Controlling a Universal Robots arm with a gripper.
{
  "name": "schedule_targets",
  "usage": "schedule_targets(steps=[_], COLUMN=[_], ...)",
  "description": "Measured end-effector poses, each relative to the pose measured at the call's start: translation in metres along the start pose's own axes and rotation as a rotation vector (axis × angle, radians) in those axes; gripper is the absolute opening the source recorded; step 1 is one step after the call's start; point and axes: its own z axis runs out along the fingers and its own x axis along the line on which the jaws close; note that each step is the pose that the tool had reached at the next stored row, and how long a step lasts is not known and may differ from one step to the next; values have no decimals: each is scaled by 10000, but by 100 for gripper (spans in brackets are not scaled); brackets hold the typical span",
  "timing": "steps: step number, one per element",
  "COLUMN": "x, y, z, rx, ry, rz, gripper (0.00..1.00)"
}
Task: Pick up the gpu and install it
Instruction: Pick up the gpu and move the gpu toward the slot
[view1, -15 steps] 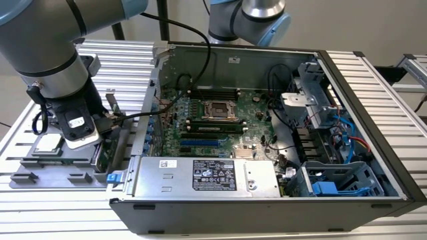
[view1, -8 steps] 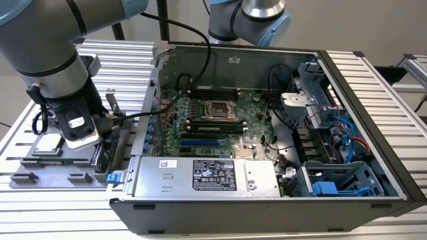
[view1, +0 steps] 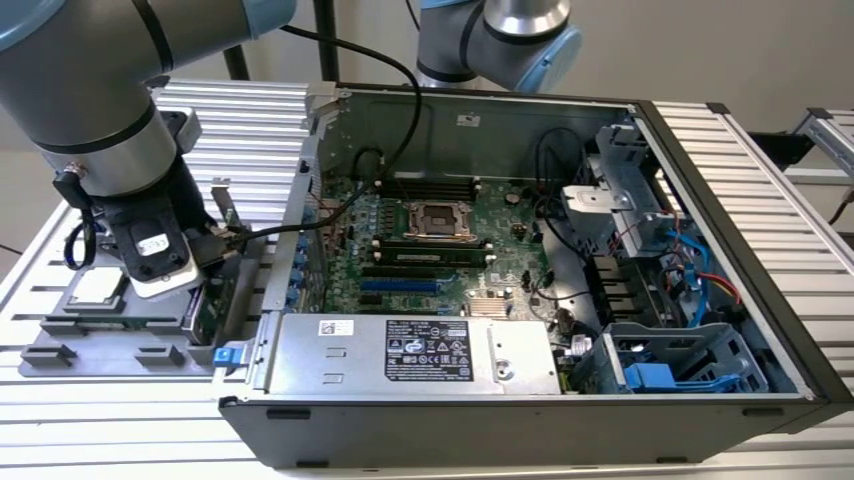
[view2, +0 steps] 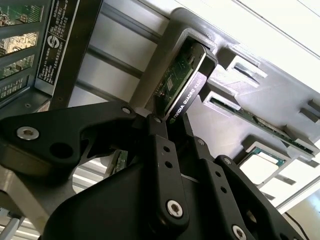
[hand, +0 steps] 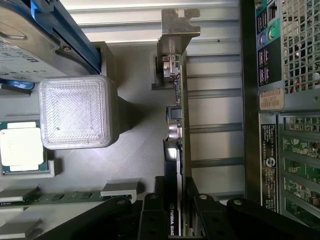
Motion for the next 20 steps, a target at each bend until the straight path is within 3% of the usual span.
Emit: schedule_targets(steps=[12,20], x=[-1,-4], y=[1,5], z=[-5,-101], rx=[-1,3], ry=[-4,0], rz=[0,0], gripper=[0,0])
